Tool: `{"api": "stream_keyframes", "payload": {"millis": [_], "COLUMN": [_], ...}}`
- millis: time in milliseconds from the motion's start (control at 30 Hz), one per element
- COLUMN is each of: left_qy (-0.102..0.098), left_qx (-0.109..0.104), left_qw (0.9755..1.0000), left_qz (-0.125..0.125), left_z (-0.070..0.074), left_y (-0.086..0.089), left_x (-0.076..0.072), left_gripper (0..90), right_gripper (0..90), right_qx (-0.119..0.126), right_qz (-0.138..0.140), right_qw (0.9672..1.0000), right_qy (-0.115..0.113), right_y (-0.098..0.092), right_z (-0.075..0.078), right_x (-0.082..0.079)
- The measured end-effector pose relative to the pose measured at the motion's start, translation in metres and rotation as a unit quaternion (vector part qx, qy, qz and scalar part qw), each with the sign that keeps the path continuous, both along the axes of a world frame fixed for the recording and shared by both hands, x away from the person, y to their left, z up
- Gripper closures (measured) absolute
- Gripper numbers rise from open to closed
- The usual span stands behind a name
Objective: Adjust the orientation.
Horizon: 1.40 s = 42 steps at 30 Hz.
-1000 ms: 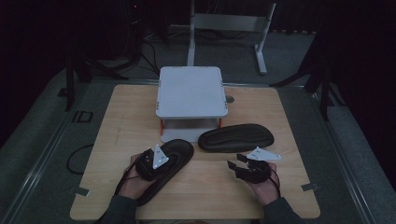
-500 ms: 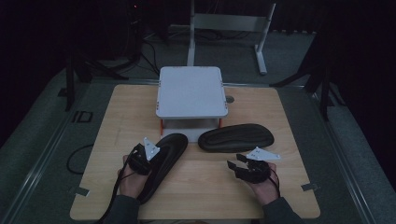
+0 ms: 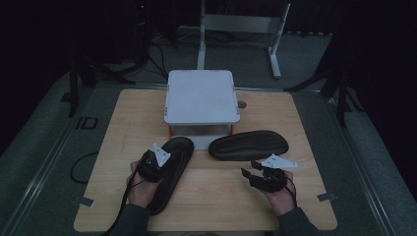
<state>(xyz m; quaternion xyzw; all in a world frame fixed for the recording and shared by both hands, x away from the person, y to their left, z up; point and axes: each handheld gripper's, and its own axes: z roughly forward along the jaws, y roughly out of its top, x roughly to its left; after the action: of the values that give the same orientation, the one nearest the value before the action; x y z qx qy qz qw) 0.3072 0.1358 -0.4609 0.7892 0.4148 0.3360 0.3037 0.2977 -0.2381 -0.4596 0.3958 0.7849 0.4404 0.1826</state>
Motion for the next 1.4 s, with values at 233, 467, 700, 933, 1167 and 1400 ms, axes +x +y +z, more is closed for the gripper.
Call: {"api": "stream_keyframes", "payload": {"millis": [233, 467, 700, 933, 1167, 1400], "left_qy": [-0.021, -0.022, -0.025, -0.025, -0.02, -0.014], "left_qx": [-0.022, -0.05, -0.073, -0.095, -0.107, -0.121], "left_qw": [0.9995, 0.9984, 0.9969, 0.9943, 0.9922, 0.9894], "left_qz": [-0.002, -0.015, -0.018, -0.043, -0.06, -0.079], "left_z": [0.018, 0.028, 0.031, 0.041, 0.046, 0.047], "left_y": [0.008, 0.011, 0.01, 0.0, -0.012, -0.025], "left_x": [-0.01, -0.012, -0.012, -0.013, -0.009, -0.001], "left_gripper": [49.2, 46.8, 45.9, 42.8, 40.8, 41.3], "right_gripper": [46.8, 46.6, 46.4, 44.6, 43.0, 43.0], "right_qx": [0.001, -0.005, -0.001, 0.0, 0.0, 0.002], "right_qz": [-0.022, -0.042, -0.052, -0.066, -0.097, -0.129], "right_qw": [0.9997, 0.999, 0.9983, 0.9976, 0.995, 0.9915], "right_qy": [-0.01, -0.017, -0.026, -0.021, -0.021, -0.011], "right_y": [-0.014, -0.026, -0.032, -0.041, -0.058, -0.072], "right_z": [0.01, 0.022, 0.026, 0.025, 0.031, 0.035], "right_x": [0.004, 0.012, 0.014, 0.019, 0.033, 0.052]}}
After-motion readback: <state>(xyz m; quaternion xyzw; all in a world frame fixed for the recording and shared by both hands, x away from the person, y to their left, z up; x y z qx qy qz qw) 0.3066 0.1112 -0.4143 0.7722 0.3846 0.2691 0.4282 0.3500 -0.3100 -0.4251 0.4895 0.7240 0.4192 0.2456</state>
